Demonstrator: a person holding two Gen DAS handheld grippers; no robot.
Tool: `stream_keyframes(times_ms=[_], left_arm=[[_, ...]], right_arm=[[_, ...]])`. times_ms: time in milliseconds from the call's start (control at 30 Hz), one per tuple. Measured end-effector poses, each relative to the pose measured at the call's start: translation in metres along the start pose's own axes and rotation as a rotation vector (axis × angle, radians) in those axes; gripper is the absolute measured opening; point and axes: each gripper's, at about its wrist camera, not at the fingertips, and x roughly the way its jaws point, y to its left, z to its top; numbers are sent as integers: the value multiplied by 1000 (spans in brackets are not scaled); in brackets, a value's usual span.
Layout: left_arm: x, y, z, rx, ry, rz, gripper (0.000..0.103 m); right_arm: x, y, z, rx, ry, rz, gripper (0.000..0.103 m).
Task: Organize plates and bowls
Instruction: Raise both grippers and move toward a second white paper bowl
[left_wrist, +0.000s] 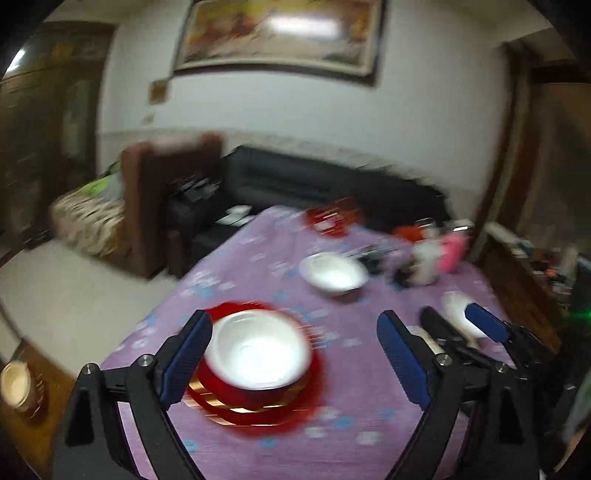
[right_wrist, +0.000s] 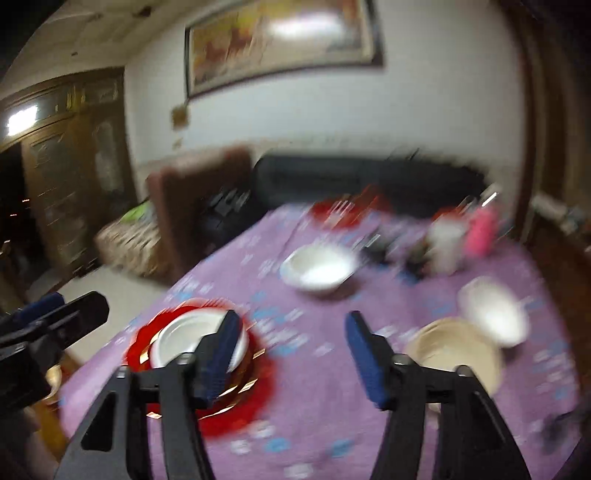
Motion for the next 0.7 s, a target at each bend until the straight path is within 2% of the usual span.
stream_keyframes(times_ms=[67,100,200,367,500,600,700], left_arm=[[-23,-15,4,0,-60,-102,90],[-37,-24,6,20,-94,-116,90],[-71,-46,16,98,-192,-60,90],[-118,-69,32,182,-330,92,91],[-138,-73,53,230,-407,177,92],[-151,-61,88,190,-423,172,92],[-158,-56,130,167,-420,143,97]], right_arm=[[-32,-13,2,14,-113,-33,93],[-49,-21,3,33,-171,-24,94],[-90,-41,9,65,-244,19,94],[-151,-60,28,69,-342,-12,94],[-193,-73,54,77,-433,-26,100],[-215,-79,79,88,-481,-46,100],[-225,-86,111,112,-505,-46,100]])
